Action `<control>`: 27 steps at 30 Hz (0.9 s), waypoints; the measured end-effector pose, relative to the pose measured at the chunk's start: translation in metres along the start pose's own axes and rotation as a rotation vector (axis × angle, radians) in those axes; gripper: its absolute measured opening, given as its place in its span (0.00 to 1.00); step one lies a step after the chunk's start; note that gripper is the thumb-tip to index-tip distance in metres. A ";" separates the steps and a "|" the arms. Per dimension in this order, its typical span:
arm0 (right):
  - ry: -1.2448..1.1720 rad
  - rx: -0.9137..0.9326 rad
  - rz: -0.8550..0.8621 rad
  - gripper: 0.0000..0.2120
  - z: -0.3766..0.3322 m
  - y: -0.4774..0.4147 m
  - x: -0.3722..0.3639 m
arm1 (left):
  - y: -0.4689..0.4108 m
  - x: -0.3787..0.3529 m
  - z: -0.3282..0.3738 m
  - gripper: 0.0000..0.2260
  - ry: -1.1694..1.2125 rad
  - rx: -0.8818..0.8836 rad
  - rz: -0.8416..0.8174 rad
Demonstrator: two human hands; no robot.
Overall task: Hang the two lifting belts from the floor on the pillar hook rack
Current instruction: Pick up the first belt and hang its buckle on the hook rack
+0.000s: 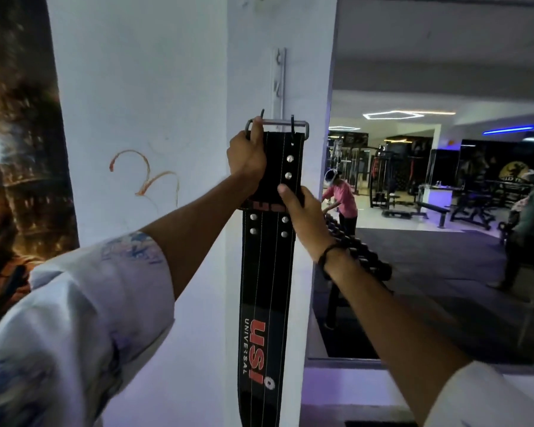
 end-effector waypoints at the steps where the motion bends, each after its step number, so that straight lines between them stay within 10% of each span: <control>1: 0.025 -0.014 -0.008 0.22 0.008 0.016 -0.004 | -0.002 -0.003 0.005 0.25 0.001 0.003 0.000; 4: 0.255 -0.089 -0.106 0.32 0.054 0.076 -0.024 | -0.012 -0.004 0.019 0.25 0.032 0.021 0.018; 8: 0.294 -0.094 -0.187 0.20 0.090 0.081 -0.031 | -0.024 0.001 0.026 0.25 0.046 0.034 0.028; 19: 0.133 0.103 -0.016 0.13 0.015 -0.003 0.007 | -0.011 -0.014 0.024 0.24 -0.007 0.007 -0.056; 22: 0.262 -0.057 -0.232 0.31 0.083 0.058 -0.038 | -0.013 -0.017 0.031 0.24 -0.019 -0.028 -0.051; 27: 0.448 -0.144 -0.426 0.15 0.139 0.088 -0.057 | -0.022 -0.007 0.029 0.26 -0.048 -0.051 -0.027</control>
Point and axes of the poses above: each hand's wrist, its own y-axis away from the middle knuckle, its own x-axis out of the back of the hand, z = x × y, the point moved 9 cm from there along -y, towards the middle knuckle, and after that the axes turned 10 degrees about y, right-handed, at the moved point
